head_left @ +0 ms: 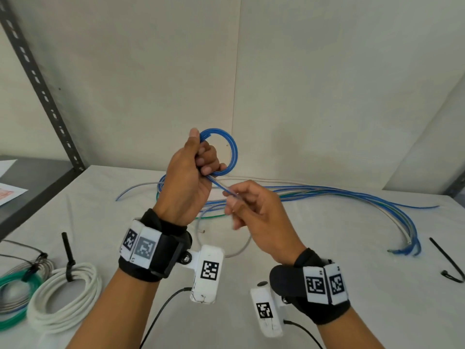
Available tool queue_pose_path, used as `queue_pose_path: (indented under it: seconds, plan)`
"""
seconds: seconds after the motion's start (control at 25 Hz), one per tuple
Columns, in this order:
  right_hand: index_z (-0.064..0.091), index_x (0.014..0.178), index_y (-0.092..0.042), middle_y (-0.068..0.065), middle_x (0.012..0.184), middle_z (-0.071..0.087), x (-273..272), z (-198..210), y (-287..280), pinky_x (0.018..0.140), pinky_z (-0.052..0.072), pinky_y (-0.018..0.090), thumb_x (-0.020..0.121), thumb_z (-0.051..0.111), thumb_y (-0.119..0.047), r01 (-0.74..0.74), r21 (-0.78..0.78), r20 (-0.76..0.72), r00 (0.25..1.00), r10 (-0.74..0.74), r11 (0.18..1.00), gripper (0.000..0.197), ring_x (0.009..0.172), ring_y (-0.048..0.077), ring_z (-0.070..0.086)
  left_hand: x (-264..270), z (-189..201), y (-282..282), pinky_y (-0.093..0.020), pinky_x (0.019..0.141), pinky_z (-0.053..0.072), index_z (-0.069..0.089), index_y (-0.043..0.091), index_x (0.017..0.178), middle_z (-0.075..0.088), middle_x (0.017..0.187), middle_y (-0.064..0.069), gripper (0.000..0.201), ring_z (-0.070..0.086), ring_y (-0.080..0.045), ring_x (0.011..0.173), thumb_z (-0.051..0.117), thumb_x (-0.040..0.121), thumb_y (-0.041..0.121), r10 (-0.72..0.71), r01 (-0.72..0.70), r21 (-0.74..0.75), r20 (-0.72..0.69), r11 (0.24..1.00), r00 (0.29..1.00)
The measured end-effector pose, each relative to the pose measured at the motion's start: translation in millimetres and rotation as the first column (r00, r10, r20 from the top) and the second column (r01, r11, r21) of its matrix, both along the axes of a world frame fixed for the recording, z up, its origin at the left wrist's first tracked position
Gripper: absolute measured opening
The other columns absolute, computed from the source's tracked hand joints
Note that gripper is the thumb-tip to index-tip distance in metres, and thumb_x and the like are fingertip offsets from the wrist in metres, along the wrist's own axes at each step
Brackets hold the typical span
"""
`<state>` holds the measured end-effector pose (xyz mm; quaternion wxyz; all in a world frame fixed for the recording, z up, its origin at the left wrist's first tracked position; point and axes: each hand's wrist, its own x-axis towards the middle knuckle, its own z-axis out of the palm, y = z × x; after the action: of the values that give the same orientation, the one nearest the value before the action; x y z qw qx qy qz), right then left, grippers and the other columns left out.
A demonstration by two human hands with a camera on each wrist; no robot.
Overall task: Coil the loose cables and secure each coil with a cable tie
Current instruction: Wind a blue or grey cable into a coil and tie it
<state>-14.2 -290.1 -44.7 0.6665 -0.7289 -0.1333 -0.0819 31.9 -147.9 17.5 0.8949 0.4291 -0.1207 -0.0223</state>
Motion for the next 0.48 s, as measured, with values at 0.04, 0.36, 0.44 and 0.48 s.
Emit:
queue_pose_path:
  seconds: [0.04,0.36,0.44,0.48]
  plan:
    - [0.07,0.099,-0.007,-0.002,0.066,0.063,0.3,3.8,-4.3,0.061,0.044,0.017,0.099,0.062,-0.011,0.054,-0.026,0.049,0.997,-0.052,0.998,0.009,0.059,0.009,0.055,2.5,0.4,4.3,-0.018,0.058,0.045,0.034,0.019,0.07,0.024,0.059,0.006,0.042,0.022,-0.008,0.05,0.033,0.11,0.035,0.001,-0.001,-0.035,-0.014,0.999,1.0]
    - [0.077,0.091,-0.013,-0.005,0.06,0.047,-1.3,15.9,-27.1,0.057,0.034,0.013,0.105,0.05,-0.029,-0.037,-0.304,0.014,0.999,0.043,0.952,0.035,0.053,0.005,0.039,-0.2,3.1,9.2,-0.017,0.053,0.045,0.035,0.018,0.071,0.021,0.059,0.006,0.043,0.02,-0.008,0.05,0.032,0.11,0.035,-0.055,0.053,-0.054,-0.027,0.997,0.998]
    - [0.076,0.093,-0.009,-0.003,0.059,0.041,-2.3,22.1,-35.3,0.052,0.031,0.012,0.106,0.047,-0.029,-0.071,-0.27,-0.066,0.996,0.055,0.96,0.038,0.052,0.006,0.033,-2.6,3.6,5.5,-0.016,0.052,0.045,0.034,0.018,0.071,0.02,0.061,0.006,0.042,0.019,-0.009,0.052,0.031,0.11,0.034,-0.044,0.043,0.043,0.016,0.998,0.999]
    - [0.074,0.095,-0.006,-0.005,0.058,0.038,-3.3,24.8,-39.5,0.05,0.029,0.01,0.106,0.046,-0.027,-0.067,-0.248,-0.09,0.995,0.046,0.967,0.036,0.051,0.006,0.031,-3.4,3.5,3.8,-0.017,0.055,0.046,0.033,0.018,0.071,0.021,0.06,0.006,0.042,0.02,-0.009,0.051,0.03,0.11,0.034,-0.044,0.04,0.091,0.042,0.995,0.998]
